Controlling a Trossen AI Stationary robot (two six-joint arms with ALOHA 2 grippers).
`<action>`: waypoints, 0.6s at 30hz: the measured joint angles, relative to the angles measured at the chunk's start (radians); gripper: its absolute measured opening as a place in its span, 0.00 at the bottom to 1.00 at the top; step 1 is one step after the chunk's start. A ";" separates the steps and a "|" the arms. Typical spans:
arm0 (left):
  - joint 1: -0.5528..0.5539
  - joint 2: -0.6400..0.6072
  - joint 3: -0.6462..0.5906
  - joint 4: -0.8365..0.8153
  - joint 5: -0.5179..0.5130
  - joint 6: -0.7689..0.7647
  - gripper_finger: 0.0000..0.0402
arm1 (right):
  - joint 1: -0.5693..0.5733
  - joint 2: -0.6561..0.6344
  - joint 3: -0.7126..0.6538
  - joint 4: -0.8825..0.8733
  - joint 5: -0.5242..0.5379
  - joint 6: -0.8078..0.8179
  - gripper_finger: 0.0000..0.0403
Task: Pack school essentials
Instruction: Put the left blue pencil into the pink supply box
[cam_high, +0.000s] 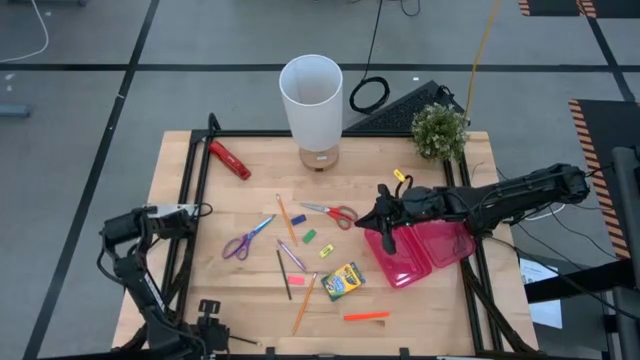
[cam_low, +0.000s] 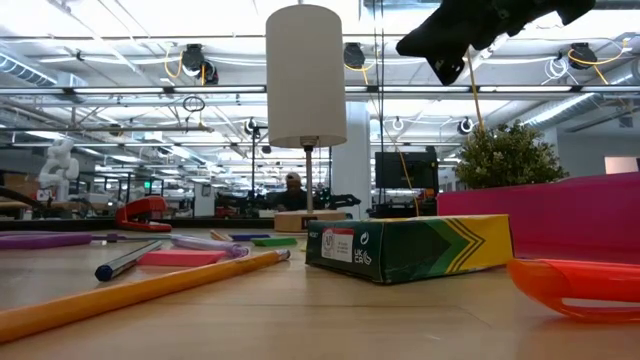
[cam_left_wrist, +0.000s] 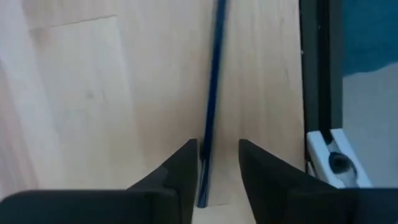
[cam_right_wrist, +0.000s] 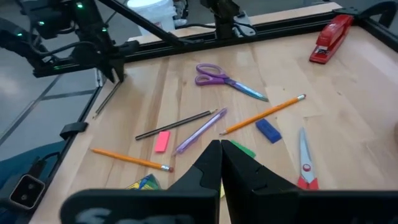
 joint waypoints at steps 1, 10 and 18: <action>0.000 0.004 0.000 -0.001 0.001 0.007 0.26 | 0.000 0.000 0.000 0.000 0.000 0.000 0.00; -0.003 0.003 -0.015 -0.014 -0.006 0.021 0.08 | 0.000 0.000 0.000 0.000 0.001 0.000 0.00; 0.003 0.003 -0.018 -0.017 -0.009 0.004 0.09 | 0.000 0.000 0.000 0.000 0.001 0.000 0.00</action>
